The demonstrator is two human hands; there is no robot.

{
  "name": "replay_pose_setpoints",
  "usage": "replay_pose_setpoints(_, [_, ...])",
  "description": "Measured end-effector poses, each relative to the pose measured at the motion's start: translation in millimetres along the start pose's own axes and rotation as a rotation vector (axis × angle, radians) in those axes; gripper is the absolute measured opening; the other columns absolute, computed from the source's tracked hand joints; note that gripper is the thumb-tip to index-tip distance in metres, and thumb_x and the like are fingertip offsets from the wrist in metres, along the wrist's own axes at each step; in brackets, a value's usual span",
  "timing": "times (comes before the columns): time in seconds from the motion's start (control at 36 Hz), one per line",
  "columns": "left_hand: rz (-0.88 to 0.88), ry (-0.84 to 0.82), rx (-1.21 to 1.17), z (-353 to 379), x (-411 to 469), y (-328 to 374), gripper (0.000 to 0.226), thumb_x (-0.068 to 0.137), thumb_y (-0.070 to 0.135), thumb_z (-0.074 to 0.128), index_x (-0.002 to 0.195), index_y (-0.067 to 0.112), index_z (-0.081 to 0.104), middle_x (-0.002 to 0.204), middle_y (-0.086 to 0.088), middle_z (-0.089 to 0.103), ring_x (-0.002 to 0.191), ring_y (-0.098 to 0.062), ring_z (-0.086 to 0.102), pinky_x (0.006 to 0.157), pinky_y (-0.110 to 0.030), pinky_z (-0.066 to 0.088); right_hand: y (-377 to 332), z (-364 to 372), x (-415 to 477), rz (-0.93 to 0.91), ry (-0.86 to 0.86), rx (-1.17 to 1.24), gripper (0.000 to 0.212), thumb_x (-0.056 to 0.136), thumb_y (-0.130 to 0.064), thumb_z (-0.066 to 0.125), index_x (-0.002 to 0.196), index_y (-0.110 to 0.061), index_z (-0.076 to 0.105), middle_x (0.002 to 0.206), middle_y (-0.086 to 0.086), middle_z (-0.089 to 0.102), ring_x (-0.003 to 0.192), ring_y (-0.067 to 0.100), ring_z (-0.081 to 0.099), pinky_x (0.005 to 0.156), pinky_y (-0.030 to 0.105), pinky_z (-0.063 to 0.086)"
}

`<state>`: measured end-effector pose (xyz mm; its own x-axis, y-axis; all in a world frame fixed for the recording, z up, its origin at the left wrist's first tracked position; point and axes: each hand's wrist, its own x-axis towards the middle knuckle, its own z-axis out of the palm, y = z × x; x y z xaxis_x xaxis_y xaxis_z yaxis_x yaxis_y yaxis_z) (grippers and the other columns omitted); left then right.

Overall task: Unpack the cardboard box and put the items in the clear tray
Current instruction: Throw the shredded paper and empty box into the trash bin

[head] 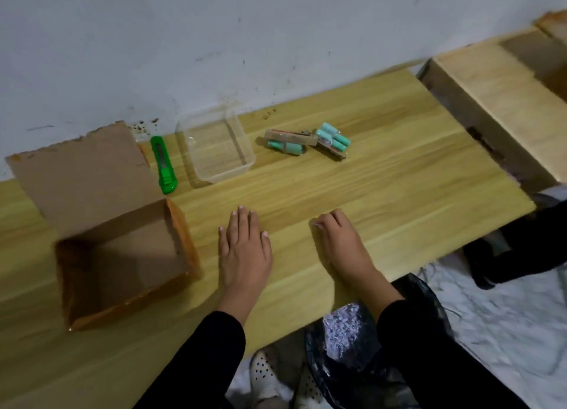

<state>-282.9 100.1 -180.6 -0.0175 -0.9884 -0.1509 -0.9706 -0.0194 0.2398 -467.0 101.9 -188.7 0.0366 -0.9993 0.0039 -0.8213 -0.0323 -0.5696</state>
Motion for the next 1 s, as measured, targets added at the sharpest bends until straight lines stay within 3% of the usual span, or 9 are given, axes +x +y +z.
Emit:
replay_pose_setpoints(0.08, [-0.001, -0.036, -0.004, 4, -5, 21, 0.057, 0.099, 0.037, 0.022, 0.149, 0.012, 0.012, 0.159, -0.011, 0.001, 0.147, -0.024, -0.002, 0.117, -0.044, -0.002, 27, -20, -32, 0.159, 0.062, -0.018, 0.017, 0.093, -0.008, 0.045, 0.102, 0.002, 0.056, 0.102, 0.019, 0.051, 0.088, 0.036, 0.053, 0.078, 0.041, 0.046])
replay_pose_setpoints(0.17, [0.037, -0.05, -0.016, 8, -10, 41, 0.059, 0.098, 0.039, 0.025, 0.149, 0.011, 0.013, 0.158, -0.014, 0.003, 0.146, -0.028, 0.0, 0.118, -0.046, 0.0, 54, -44, -73, 0.301, 0.188, -0.029, 0.015, 0.094, -0.005, 0.044, 0.099, 0.004, 0.056, 0.1, 0.016, 0.05, 0.079, 0.028, 0.049, 0.071, 0.033, 0.04])
replay_pose_setpoints(0.31, [0.163, -0.11, -0.032, 19, -22, 70, 0.06, 0.099, 0.04, 0.024, 0.149, 0.009, 0.011, 0.158, -0.017, -0.001, 0.146, -0.03, -0.005, 0.118, -0.047, -0.002, 90, -61, -139, 0.569, 0.401, 0.048, 0.014, 0.096, -0.009, 0.042, 0.085, -0.005, 0.049, 0.089, 0.005, 0.039, 0.071, 0.023, 0.04, 0.067, 0.031, 0.03])
replay_pose_setpoints(0.42, [0.163, -0.097, -0.037, 29, -29, 83, 0.061, 0.099, 0.039, 0.025, 0.148, 0.006, 0.012, 0.156, -0.021, -0.002, 0.145, -0.034, -0.006, 0.117, -0.048, -0.003, 101, -58, -171, 0.732, 0.453, 0.142, 0.011, 0.092, -0.006, 0.048, 0.095, -0.001, 0.057, 0.095, 0.009, 0.048, 0.085, 0.025, 0.051, 0.075, 0.03, 0.039])
replay_pose_setpoints(0.56, [0.17, -0.078, -0.039, 33, -29, 82, 0.06, 0.099, 0.037, 0.027, 0.148, 0.006, 0.012, 0.156, -0.023, 0.001, 0.145, -0.035, -0.004, 0.117, -0.048, -0.003, 105, -48, -194, 0.856, 0.391, 0.217, 0.024, 0.091, -0.011, 0.052, 0.113, -0.003, 0.058, 0.111, 0.015, 0.058, 0.101, 0.027, 0.056, 0.087, 0.037, 0.047])
replay_pose_setpoints(0.75, [0.172, -0.121, -0.032, 24, -27, 80, 0.062, 0.098, 0.04, 0.028, 0.148, 0.008, 0.013, 0.156, -0.022, 0.003, 0.145, -0.034, -0.001, 0.117, -0.046, 0.002, 94, -52, -198, 0.87, 0.384, 0.224, 0.033, 0.091, -0.015, 0.052, 0.122, -0.003, 0.054, 0.122, 0.014, 0.059, 0.111, 0.026, 0.055, 0.092, 0.031, 0.043])
replay_pose_setpoints(0.83, [0.213, -0.151, -0.062, 9, -23, 78, 0.058, 0.098, 0.036, 0.031, 0.145, 0.004, 0.021, 0.155, -0.021, 0.012, 0.145, -0.033, 0.007, 0.118, -0.046, 0.012, 84, -71, -180, 0.811, 0.428, 0.21, 0.032, 0.092, -0.015, 0.05, 0.121, -0.005, 0.055, 0.121, 0.012, 0.059, 0.112, 0.025, 0.054, 0.094, 0.032, 0.042])
replay_pose_setpoints(1.0, [0.252, 0.0, -0.205, -47, -21, 75, 0.051, 0.098, 0.029, 0.035, 0.142, 0.003, 0.031, 0.154, -0.012, 0.025, 0.143, -0.024, 0.018, 0.117, -0.041, 0.02, 48, -108, -123, 0.602, 0.455, 0.192, 0.03, 0.093, -0.014, 0.048, 0.121, -0.006, 0.054, 0.124, 0.009, 0.058, 0.118, 0.023, 0.05, 0.095, 0.027, 0.038])
